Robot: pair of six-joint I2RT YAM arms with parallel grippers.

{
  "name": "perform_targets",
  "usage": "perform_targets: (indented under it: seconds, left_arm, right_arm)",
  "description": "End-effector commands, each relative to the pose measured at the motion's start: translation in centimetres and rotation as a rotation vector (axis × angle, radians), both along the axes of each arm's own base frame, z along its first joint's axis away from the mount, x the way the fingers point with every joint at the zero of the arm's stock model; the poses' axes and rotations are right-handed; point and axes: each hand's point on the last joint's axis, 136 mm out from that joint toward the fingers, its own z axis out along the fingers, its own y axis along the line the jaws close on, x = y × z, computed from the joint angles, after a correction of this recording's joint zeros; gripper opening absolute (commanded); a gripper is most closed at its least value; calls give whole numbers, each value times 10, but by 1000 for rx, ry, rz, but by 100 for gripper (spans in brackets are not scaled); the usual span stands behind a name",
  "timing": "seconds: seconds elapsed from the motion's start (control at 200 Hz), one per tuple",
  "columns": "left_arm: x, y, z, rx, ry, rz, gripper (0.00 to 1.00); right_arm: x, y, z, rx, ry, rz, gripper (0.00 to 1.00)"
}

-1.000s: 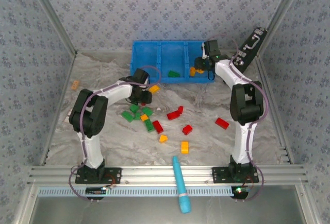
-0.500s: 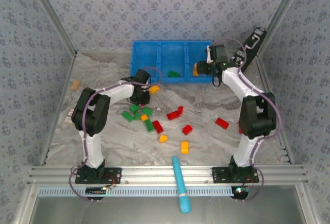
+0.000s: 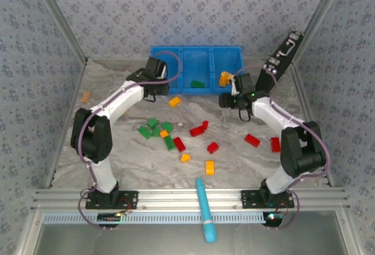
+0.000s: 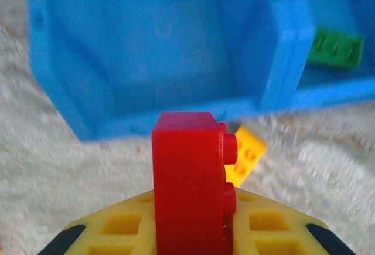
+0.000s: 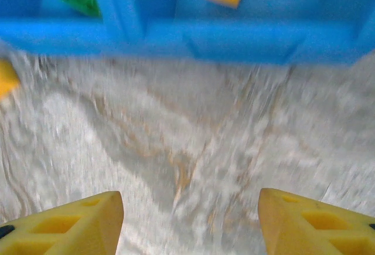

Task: Sort the legos into containers by color
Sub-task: Pick up the lego from the center of the table, then place the lego in the container.

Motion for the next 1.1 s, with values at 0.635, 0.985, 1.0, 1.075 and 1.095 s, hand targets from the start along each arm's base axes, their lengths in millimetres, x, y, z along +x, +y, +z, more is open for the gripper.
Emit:
perform_targets:
  seconds: [0.635, 0.985, 1.0, 1.075, 1.095]
  left_arm:
    - [103, -1, -44, 37, -46, 25, 35]
    - [108, -10, -32, 7, -82, -6, 60]
    - [108, -11, -30, 3, -87, -12, 60]
    - [107, -14, -15, 1, -120, -44, 61]
    - [106, -14, -10, 5, -131, -53, 61]
  right_arm:
    - [-163, -16, 5, 29, 161, -128, 74]
    - [-225, -78, 7, -3, 217, -383, 75]
    - [-224, -81, 8, -1, 213, -413, 75]
    - [-215, -93, 11, 39, 204, -536, 75]
    - [-212, -95, 12, 51, 200, -560, 75]
